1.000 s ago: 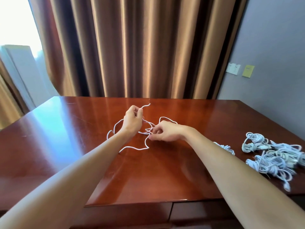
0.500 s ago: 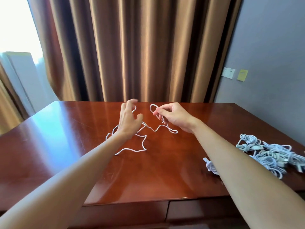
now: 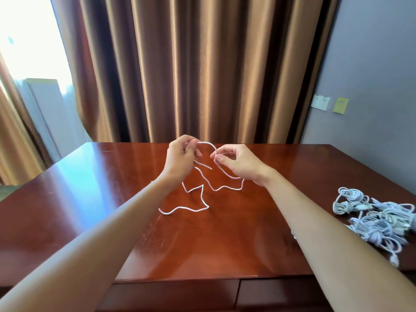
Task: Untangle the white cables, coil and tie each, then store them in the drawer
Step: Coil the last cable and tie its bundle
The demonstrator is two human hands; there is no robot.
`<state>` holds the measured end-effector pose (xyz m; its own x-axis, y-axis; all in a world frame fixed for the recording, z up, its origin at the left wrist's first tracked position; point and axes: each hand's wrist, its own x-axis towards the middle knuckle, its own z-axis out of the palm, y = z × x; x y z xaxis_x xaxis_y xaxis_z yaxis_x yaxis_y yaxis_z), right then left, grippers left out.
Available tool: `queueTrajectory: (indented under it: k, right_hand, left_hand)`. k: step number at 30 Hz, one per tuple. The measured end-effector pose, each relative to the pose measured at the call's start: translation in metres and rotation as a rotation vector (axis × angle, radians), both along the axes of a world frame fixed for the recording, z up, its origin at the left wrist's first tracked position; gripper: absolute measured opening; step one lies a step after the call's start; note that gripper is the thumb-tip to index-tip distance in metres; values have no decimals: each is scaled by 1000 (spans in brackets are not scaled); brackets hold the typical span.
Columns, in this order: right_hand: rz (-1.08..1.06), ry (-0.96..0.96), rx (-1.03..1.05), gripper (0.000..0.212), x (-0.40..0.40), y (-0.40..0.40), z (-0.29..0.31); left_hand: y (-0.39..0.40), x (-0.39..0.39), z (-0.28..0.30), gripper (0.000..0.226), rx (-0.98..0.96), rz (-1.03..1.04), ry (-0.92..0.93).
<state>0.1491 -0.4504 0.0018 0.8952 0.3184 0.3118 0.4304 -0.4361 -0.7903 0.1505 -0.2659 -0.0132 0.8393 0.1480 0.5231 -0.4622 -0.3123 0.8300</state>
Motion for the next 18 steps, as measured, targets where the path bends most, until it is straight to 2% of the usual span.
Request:
queueTrajectory:
  k: [5, 7, 10, 13, 15, 17, 18]
  right_hand:
    - [-56, -9, 11, 19, 4, 18, -12]
    - [-74, -6, 46, 26, 4, 25, -14]
    - [-62, 48, 245, 39, 2, 35, -21]
    - [-45, -81, 408, 22, -1, 50, -30]
    - [-80, -82, 561, 21, 2, 63, -38]
    - [-128, 6, 664, 27, 8, 76, -43]
    - [-163, 21, 643, 29, 10, 80, -45]
  left_hand:
    - [2, -4, 2, 22, -236, -49, 117]
    - [2, -4, 4, 21, -351, -39, 151]
    - [2, -2, 6, 21, -539, -28, 225]
    - [-7, 1, 3, 22, -714, -53, 300]
    - [-18, 1, -3, 20, -742, -44, 339]
    - [-27, 1, -13, 19, -636, -25, 343]
    - [-29, 1, -18, 20, -545, -7, 315]
